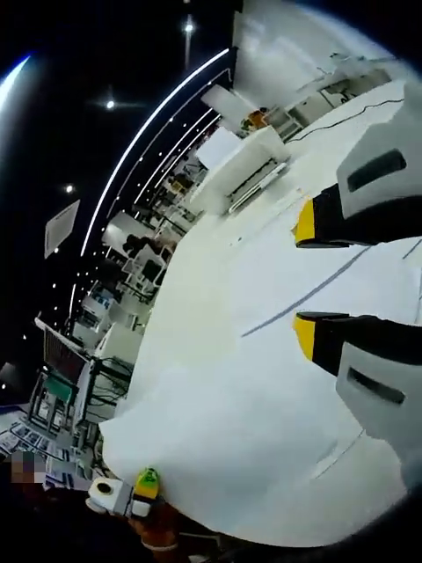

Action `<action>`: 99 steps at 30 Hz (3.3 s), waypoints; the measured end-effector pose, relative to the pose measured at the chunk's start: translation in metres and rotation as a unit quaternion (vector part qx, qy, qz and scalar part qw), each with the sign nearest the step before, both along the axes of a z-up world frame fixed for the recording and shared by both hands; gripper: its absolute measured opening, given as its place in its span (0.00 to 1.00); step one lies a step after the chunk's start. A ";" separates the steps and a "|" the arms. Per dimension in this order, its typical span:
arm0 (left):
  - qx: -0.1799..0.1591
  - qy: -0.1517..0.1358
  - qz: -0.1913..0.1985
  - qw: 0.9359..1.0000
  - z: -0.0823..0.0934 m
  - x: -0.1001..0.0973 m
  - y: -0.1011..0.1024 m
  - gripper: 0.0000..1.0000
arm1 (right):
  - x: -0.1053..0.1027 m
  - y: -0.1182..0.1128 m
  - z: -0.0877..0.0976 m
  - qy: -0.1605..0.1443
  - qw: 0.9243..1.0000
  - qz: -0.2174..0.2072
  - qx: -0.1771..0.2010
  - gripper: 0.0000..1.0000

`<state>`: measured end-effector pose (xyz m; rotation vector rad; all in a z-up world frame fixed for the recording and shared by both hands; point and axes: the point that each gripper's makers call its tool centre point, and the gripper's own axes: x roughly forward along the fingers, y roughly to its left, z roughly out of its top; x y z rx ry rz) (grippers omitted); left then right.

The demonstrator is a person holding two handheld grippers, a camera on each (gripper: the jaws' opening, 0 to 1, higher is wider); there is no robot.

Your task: Organize the stack of printing papers by aligning and flattening the scattered papers on the table

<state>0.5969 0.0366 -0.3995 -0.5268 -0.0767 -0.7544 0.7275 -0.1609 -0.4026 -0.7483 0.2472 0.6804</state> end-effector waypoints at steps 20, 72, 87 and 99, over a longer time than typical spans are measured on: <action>-0.009 0.006 0.002 1.000 -0.002 0.003 0.002 0.06 | 0.025 0.050 -0.033 0.013 0.999 0.035 -0.022 0.25; -0.042 0.014 -0.002 0.999 -0.002 0.006 0.009 0.06 | 0.072 0.118 -0.071 -0.042 0.987 0.067 -0.137 0.19; -0.044 0.013 -0.004 0.999 -0.002 0.005 0.009 0.06 | 0.089 0.099 -0.078 0.129 0.981 -0.030 0.140 0.26; -0.042 0.013 -0.004 0.999 -0.002 0.006 0.009 0.06 | 0.095 0.098 -0.084 0.161 0.964 -0.061 0.201 0.34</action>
